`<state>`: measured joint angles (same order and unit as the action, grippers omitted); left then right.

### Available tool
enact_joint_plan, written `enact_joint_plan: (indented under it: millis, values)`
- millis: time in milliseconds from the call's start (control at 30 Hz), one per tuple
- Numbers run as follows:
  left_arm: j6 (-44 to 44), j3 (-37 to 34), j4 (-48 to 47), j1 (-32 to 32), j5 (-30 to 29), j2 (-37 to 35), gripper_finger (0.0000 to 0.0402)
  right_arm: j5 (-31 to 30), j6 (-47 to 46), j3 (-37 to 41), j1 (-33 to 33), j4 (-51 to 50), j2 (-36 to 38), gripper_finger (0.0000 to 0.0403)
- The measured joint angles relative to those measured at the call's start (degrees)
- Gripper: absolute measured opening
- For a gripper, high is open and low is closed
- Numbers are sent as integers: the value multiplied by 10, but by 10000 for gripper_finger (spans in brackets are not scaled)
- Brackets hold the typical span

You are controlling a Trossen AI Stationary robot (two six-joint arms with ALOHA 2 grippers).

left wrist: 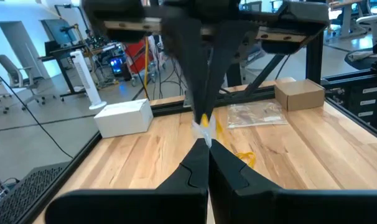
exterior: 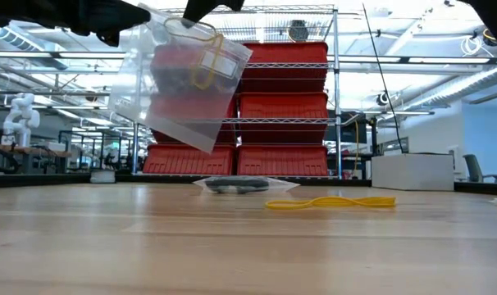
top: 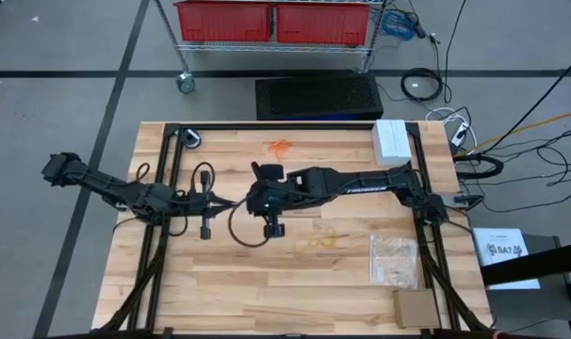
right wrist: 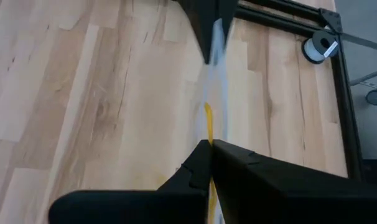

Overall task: Sort rubber bands
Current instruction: Put the top yellow rubber band on the zip bag, then put the right yellow rubber band on the zip bag

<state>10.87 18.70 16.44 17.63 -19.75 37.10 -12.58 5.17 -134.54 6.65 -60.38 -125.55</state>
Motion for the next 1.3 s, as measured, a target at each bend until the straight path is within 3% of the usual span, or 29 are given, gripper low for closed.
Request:
enact_joint_plan:
  millis: [333, 667, 867, 1067, 1300]
  values:
    - [0, 0, 1, 0, 0, 0, 0, 38, 0, 1, -13, 2, -26, 58]
    - [-1, 0, 0, 0, 0, 0, 0, 32, -29, 0, -3, 1, 14, 128]
    - [-1, 0, -5, 0, 0, 0, 0, -73, -61, 0, 35, -54, 66, 148]
    - [-1, 0, -5, 0, 0, 0, 0, -161, -172, 5, 85, -168, 71, 157]
    - [4, 0, -2, 0, 0, 0, 0, -211, -253, 91, 126, -166, 67, 158]
